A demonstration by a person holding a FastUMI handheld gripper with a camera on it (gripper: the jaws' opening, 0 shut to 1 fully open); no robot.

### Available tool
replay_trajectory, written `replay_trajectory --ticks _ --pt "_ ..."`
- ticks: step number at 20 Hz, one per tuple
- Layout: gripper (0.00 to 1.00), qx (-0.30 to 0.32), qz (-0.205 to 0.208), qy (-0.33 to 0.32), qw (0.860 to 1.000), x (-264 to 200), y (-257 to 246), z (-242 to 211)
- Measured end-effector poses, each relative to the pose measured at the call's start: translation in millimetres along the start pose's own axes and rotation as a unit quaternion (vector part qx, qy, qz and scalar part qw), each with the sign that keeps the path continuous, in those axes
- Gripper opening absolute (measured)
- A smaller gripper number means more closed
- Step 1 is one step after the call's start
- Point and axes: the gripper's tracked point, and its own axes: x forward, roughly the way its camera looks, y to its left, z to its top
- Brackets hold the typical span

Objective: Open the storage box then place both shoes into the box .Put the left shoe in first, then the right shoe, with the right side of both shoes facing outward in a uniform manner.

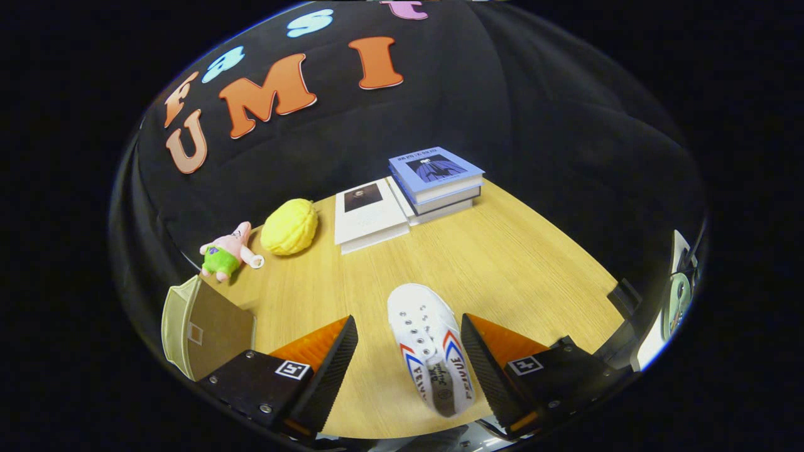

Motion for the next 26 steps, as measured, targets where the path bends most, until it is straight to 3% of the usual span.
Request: replay_trajectory --ticks 10,16,20,23,26 --pt "0.98 -0.01 -0.013 0.066 0.998 42 -47 -53" --pt "0.88 -0.011 -0.009 0.091 0.996 57 -49 -73" --pt "0.71 -0.007 0.004 0.101 0.995 61 -39 -78" --pt "0.39 0.009 0.011 0.105 0.994 62 -33 -78" --pt "0.37 0.002 0.005 0.099 0.995 62 -34 -78"
